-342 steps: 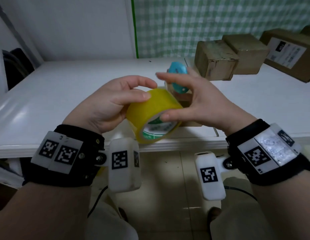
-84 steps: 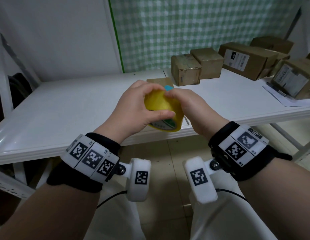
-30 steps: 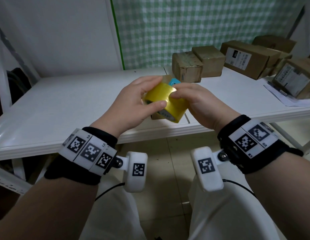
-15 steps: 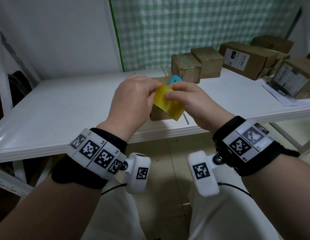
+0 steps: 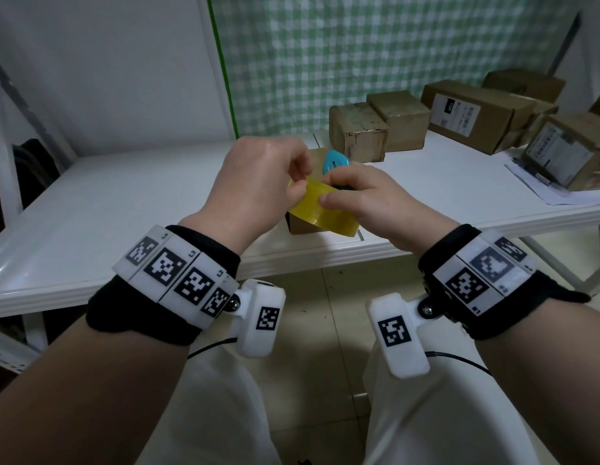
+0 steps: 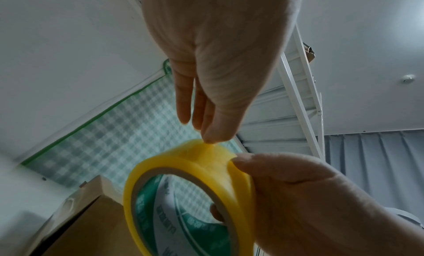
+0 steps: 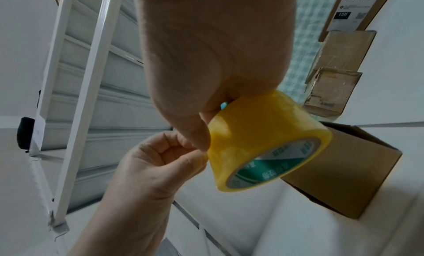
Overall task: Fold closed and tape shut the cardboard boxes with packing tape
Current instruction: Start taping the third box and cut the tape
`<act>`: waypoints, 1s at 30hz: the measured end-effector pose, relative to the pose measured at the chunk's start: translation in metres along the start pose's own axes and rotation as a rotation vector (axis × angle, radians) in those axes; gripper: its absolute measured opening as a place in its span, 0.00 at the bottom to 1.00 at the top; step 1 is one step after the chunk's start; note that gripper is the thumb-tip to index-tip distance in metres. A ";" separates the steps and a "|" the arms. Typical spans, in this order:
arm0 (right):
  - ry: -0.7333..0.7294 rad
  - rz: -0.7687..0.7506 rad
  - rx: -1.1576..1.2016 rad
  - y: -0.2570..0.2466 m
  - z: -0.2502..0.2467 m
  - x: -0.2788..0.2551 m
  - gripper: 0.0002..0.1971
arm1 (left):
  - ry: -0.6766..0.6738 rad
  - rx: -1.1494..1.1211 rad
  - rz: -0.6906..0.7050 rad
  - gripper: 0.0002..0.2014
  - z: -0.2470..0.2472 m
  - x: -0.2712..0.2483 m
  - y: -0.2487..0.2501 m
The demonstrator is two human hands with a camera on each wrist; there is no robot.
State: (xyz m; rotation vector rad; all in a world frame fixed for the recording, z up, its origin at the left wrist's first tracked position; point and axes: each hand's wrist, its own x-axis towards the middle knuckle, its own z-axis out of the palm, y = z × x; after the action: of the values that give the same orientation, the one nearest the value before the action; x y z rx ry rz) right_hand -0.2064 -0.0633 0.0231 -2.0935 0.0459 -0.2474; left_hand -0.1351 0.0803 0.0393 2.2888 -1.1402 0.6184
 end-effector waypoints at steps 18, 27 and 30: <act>0.070 0.013 -0.033 0.007 -0.003 0.004 0.09 | -0.188 -0.434 -0.134 0.16 0.006 -0.003 -0.001; 0.149 0.016 -0.127 0.006 -0.005 0.009 0.04 | -0.130 -0.012 -0.061 0.13 0.014 0.002 0.000; 0.183 0.016 -0.187 0.003 -0.001 0.010 0.05 | -0.105 0.143 -0.052 0.13 0.021 0.003 0.004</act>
State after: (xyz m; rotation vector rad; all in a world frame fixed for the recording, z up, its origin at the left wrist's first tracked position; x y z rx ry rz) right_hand -0.1964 -0.0674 0.0225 -2.2490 0.2027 -0.4390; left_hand -0.1335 0.0633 0.0259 2.4901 -1.1121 0.5825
